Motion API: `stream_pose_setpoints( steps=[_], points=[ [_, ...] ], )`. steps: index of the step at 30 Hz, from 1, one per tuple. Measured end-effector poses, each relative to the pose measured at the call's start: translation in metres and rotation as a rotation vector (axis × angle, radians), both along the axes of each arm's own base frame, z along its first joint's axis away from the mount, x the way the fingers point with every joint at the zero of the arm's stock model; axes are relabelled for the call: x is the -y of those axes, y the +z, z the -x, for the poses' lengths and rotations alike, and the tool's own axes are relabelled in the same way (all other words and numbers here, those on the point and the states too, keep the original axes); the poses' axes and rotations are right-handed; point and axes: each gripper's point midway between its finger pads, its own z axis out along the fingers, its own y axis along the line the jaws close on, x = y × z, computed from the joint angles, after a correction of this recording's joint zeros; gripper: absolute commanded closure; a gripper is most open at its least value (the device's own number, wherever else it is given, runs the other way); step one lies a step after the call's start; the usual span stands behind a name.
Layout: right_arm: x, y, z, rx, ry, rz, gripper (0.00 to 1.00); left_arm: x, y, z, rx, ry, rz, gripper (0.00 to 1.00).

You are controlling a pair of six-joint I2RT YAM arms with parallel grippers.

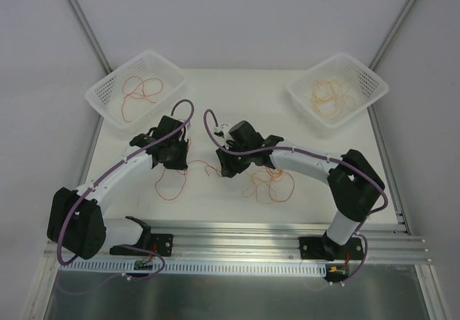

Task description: Untangle the cables

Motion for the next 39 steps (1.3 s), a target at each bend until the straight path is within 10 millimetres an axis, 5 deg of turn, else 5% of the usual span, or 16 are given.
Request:
stream_pose_setpoints(
  steps=[12,18,25,30,33,39],
  points=[
    [-0.046,0.0,-0.012,0.031,0.039,-0.057,0.61,-0.004,-0.011,0.009,-0.034,0.007,-0.012,1.0],
    [-0.042,-0.019,-0.018,0.034,0.01,-0.006,0.72,-0.004,-0.011,0.009,-0.036,0.011,-0.01,1.0],
    [-0.038,-0.021,-0.023,0.056,-0.014,0.016,0.99,-0.006,-0.015,0.01,-0.041,0.013,-0.021,1.0],
    [-0.028,-0.022,-0.02,0.06,-0.026,0.027,0.99,-0.013,-0.023,0.01,-0.05,0.03,-0.061,1.0],
    [-0.017,-0.011,-0.012,0.058,-0.04,-0.005,0.99,-0.011,-0.031,0.008,-0.066,0.03,-0.065,1.0],
    [0.015,0.043,-0.018,0.055,-0.163,-0.207,0.99,-0.008,-0.048,0.009,-0.116,0.05,-0.032,1.0]
  ],
)
